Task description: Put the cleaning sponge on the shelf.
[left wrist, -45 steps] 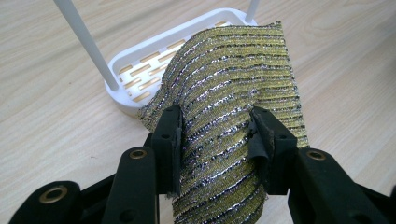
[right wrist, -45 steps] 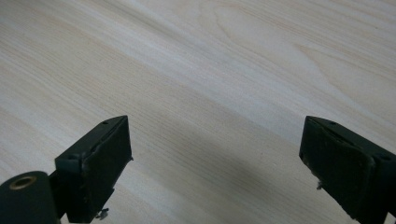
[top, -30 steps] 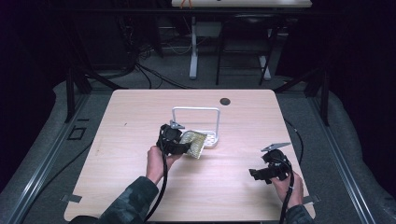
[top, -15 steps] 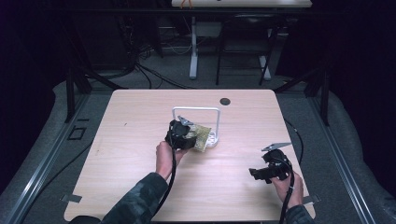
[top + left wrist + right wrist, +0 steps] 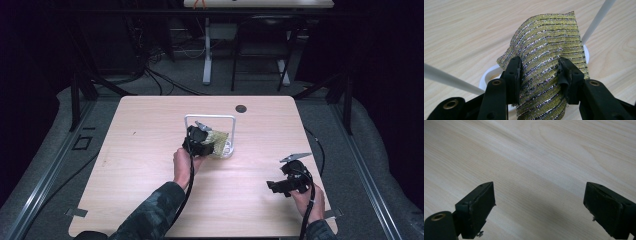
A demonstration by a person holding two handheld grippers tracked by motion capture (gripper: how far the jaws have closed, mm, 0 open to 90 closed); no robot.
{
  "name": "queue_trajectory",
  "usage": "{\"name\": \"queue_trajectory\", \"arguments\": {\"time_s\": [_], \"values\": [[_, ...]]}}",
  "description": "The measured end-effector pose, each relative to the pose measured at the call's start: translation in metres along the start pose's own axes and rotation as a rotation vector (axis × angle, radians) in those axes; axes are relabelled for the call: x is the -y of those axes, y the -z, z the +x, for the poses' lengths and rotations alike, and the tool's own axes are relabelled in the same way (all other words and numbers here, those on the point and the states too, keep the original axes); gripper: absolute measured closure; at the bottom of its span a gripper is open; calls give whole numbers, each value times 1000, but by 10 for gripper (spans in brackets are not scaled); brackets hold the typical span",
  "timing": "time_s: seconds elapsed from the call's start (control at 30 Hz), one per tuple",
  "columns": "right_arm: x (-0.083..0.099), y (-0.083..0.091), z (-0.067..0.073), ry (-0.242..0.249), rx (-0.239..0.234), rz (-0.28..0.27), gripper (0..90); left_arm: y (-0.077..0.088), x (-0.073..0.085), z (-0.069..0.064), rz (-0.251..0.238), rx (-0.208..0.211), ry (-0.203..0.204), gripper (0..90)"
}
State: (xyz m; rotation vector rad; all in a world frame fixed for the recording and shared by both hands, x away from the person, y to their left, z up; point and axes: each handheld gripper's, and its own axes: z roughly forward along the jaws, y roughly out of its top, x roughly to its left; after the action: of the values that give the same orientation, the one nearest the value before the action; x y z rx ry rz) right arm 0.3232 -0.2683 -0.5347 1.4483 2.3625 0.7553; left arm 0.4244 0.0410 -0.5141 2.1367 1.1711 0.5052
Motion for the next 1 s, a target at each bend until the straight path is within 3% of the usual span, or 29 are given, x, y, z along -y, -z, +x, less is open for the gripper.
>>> {"name": "queue_trajectory", "arguments": {"time_s": [0.6,1.0], "values": [[3,1,-4,-25,-16,-12,98,-14,-6,-2,18,-11,7,563],[-1,-1,1,-2,-13,-6,98,-21,-6,-2,27,-33,-13,555]]}}
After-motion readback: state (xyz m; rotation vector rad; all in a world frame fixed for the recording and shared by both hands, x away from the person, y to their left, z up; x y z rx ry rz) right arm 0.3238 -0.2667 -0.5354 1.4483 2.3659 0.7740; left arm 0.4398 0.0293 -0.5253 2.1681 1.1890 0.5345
